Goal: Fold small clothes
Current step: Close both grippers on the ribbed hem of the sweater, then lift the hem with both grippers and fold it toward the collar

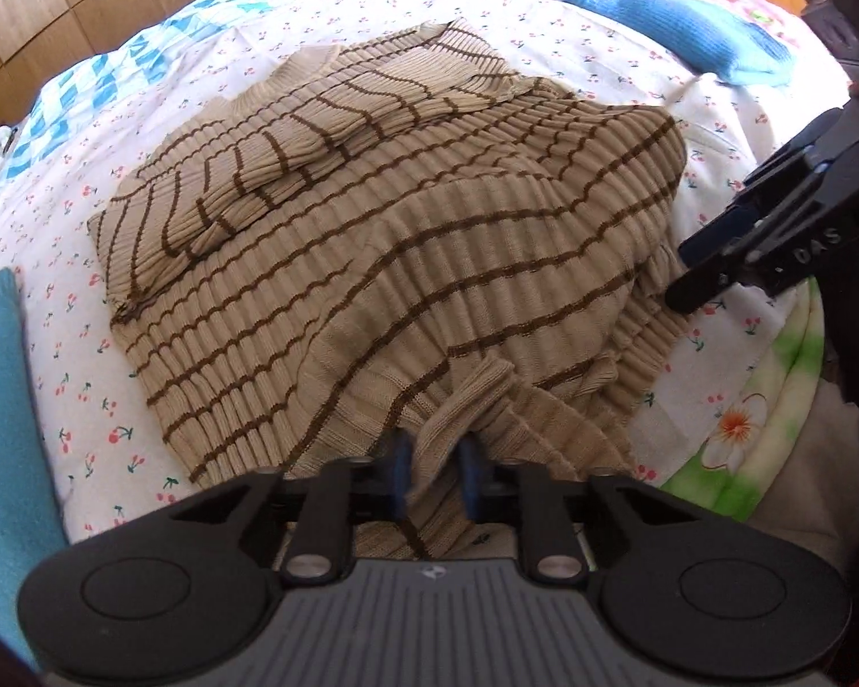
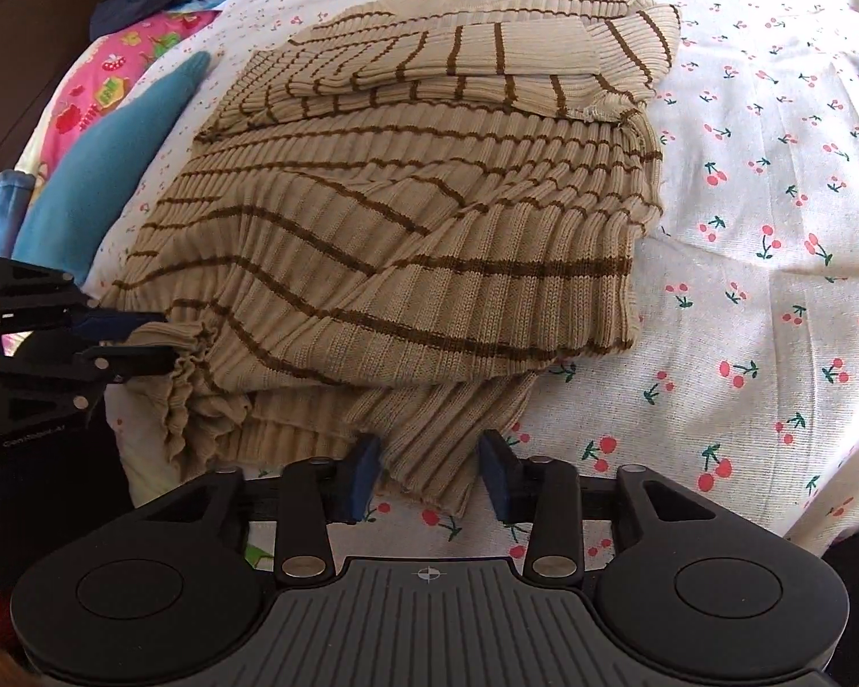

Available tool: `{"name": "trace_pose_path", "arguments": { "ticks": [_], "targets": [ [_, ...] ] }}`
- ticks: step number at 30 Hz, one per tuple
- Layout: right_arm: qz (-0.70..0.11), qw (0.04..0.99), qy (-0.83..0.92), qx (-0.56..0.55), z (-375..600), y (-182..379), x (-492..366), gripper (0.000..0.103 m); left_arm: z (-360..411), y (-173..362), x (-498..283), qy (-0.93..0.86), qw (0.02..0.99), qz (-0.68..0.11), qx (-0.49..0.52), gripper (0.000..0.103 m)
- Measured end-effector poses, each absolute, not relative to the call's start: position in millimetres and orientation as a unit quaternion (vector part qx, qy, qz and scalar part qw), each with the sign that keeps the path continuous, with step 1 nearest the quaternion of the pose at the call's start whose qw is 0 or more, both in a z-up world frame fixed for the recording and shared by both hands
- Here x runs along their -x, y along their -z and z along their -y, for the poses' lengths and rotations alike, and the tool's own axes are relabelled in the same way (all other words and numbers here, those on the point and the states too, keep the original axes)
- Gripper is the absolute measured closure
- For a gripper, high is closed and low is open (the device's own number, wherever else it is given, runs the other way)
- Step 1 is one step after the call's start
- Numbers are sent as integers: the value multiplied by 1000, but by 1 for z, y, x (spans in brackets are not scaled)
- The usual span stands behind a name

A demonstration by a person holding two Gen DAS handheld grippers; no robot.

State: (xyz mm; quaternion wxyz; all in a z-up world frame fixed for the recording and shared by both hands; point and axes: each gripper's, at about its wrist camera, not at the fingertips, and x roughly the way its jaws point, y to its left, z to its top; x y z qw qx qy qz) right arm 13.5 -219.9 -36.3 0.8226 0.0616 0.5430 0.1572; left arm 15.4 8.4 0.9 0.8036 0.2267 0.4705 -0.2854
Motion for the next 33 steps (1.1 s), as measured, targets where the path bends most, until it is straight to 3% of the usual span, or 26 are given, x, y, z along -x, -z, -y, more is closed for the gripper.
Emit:
{"name": "trace_pose_path", "arguments": {
  "ticks": [2,5,18,26,33],
  "targets": [
    [-542,823,-155,-72,225,35,-12,96,-7,-3,-11,287,803,-466,-236,89],
    [-530,827,-153,-111,239,26,-5,100,-11,-8,-8,288,807,-469,-214,89],
    [-378,875,-109,-281,310,-58,35,101,-78,-66,-25,233,882,-404,72,89],
    [-491,843,-15,-219,316,-16,49,100,-93,-31,2,194,862,-455,112,89],
    [-515,839,-34,-173,307,-8,52,86,-97,-23,31,177,857,-476,82,89]
  ]
}}
